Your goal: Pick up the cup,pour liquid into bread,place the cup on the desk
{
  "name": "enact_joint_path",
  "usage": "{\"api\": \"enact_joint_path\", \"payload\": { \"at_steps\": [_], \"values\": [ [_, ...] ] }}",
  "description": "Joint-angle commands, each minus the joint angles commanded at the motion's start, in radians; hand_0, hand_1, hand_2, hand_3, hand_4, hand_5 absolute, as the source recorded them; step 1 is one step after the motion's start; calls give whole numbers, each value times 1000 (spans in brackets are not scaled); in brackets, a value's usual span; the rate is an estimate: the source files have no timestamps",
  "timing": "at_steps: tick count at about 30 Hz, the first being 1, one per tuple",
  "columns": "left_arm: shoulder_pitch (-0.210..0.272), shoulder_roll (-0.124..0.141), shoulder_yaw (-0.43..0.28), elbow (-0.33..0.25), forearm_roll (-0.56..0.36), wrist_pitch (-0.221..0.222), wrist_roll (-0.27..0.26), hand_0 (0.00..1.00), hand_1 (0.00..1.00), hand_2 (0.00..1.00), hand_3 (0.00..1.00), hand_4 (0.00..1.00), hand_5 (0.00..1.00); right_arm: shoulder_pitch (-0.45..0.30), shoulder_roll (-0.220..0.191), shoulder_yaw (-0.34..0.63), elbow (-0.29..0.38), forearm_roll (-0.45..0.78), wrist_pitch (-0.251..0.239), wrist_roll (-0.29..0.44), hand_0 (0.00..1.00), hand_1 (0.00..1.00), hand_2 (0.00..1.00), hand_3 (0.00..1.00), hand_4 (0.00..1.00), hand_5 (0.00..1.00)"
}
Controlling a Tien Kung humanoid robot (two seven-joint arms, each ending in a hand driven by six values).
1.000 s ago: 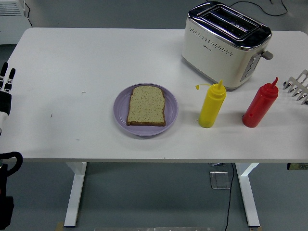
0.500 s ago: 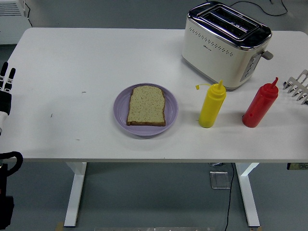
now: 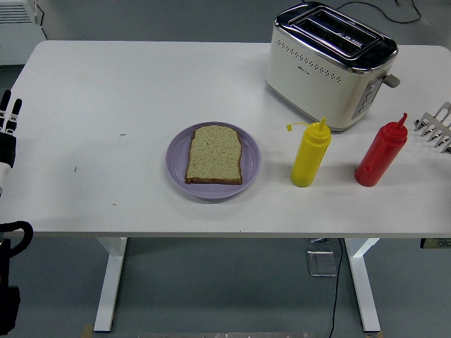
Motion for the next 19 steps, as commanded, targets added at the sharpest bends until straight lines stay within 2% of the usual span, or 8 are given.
{"api": "enact_joint_path", "payload": {
  "at_steps": [19],
  "values": [
    [0,0,-1,0,-2,1,-1,795,749,749,709,502,986,0,0,2,1,6,4,0,732,665,683,622,442,485]
  ]
}}
